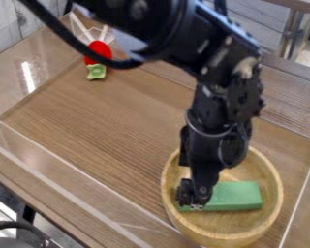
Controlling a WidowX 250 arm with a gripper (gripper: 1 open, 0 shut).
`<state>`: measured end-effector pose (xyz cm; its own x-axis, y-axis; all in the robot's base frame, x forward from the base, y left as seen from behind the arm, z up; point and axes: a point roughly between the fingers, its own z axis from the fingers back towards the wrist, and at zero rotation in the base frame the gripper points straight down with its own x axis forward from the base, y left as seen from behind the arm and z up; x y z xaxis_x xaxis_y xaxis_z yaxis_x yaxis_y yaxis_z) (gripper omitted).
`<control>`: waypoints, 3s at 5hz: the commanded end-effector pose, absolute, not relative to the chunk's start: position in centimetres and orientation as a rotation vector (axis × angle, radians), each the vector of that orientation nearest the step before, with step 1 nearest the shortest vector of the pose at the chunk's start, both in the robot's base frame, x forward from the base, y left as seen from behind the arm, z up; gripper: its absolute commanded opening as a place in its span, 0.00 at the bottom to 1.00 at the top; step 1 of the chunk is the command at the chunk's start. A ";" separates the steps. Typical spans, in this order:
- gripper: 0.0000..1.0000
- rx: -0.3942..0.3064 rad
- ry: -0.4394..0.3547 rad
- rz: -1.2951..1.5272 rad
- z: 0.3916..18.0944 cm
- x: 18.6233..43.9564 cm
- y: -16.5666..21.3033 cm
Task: Remove the green stick from the brown bowl and put it on the table
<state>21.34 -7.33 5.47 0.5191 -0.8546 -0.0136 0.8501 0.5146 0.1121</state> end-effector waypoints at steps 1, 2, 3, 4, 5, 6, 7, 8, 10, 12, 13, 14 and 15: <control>1.00 0.108 -0.066 -0.976 4.2 22.1 -7.9; 0.00 0.111 -0.065 -0.981 4.1 22.2 -7.9; 0.00 0.116 -0.066 -0.949 4.7 21.9 -7.3; 0.00 0.123 -0.066 -0.897 5.4 22.6 -7.2; 0.00 0.137 -0.071 -0.838 6.4 23.4 -7.0; 0.00 0.152 -0.083 -0.816 7.5 23.6 -7.3; 0.00 0.165 -0.095 -0.798 8.4 23.8 -7.6; 0.00 0.178 -0.102 -0.705 9.4 23.6 -6.8; 0.00 0.201 -0.131 -0.562 11.5 23.1 -5.0; 0.00 0.202 -0.153 -0.480 13.2 23.3 -3.3; 0.00 0.204 -0.146 -0.433 13.9 23.3 -1.0; 0.00 0.200 -0.143 -0.373 14.0 23.0 -1.1; 0.00 0.200 -0.134 -0.318 14.4 22.7 -1.5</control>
